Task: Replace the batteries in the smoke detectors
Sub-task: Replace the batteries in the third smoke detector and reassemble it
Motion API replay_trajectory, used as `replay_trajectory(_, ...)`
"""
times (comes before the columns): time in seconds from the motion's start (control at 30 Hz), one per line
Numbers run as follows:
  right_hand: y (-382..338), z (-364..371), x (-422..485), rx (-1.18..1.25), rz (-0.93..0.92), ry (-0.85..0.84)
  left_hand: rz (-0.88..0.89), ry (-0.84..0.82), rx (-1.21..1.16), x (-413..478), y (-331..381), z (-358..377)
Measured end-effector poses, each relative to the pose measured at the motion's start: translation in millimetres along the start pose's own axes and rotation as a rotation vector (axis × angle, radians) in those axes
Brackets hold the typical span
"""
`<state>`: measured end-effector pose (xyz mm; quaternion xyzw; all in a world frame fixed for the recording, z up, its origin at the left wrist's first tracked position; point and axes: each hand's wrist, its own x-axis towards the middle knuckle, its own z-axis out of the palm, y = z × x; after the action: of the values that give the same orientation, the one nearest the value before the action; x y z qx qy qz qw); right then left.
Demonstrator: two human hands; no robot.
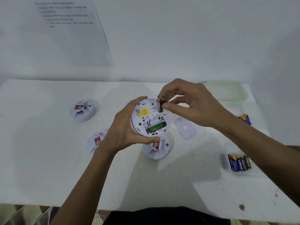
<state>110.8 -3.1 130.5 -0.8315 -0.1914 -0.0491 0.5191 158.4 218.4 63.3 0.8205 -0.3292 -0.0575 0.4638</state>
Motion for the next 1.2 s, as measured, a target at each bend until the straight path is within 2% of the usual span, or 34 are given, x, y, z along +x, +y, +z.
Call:
replay_trajectory(0.3,5.0,14.1,-4.4,-0.348,-0.219,-0.158,0.01,-0.007,-0.034,0.9,2.2,0.0)
replay_trajectory(0.5,12.5,16.4,-2.5,-0.496,-0.315,-0.242,0.038,-0.016,-0.063,-0.8,-2.7,0.8)
replay_trajectory(0.7,14.9,15.2,1.5,-0.589,-0.397,-0.226,0.002,-0.001,-0.083,1.0,3.8,-2.5)
replay_trajectory(0.93,18.6,7.9,2.0,-0.615,-0.393,-0.247,0.07,0.036,-0.032,-1.2,8.0,-1.9)
replay_trajectory(1.07,22.4,8.5,-1.7,-0.615,-0.392,-0.205,0.077,0.041,-0.014,0.1,9.9,-1.8)
replay_trajectory(1.13,21.5,8.1,-2.6,-0.525,-0.304,-0.153,0.066,0.061,-0.034,1.0,13.3,-3.2)
replay_trajectory(1.2,19.6,7.3,-4.1,-0.334,-0.096,-0.108,0.077,0.068,-0.031,1.5,15.7,-4.5)
